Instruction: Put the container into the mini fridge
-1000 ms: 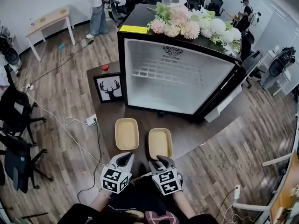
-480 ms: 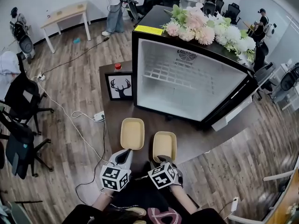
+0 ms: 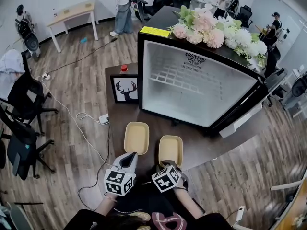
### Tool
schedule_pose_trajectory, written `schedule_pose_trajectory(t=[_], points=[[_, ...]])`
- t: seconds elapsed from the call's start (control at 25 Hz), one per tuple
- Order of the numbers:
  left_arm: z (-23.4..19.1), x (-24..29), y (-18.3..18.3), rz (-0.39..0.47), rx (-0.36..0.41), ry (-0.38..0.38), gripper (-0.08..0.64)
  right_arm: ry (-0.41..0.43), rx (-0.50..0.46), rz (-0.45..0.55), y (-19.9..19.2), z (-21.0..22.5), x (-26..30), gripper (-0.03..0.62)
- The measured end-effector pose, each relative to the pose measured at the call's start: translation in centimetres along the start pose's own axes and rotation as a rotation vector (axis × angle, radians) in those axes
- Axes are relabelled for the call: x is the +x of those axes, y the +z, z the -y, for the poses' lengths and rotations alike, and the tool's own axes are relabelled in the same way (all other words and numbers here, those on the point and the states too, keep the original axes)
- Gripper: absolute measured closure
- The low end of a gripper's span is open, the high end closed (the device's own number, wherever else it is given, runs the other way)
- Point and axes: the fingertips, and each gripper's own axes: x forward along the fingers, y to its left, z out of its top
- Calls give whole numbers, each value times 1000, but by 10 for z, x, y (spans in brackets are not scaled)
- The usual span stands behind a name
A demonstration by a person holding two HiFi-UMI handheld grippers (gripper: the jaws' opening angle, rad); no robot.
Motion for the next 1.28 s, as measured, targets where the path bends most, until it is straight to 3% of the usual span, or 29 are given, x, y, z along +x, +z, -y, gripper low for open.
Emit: schedule_pose_trajectory(t=[0.12, 0.76, 1.28], points=[[3, 3, 1, -3, 11, -4, 552, -10, 0, 6, 2, 5, 0, 552], [8, 14, 0, -35, 56, -16, 552, -56, -25, 21, 8, 20, -9, 561], [7, 22, -4, -45, 27, -6, 552, -79, -48, 30, 10, 41, -31, 563]])
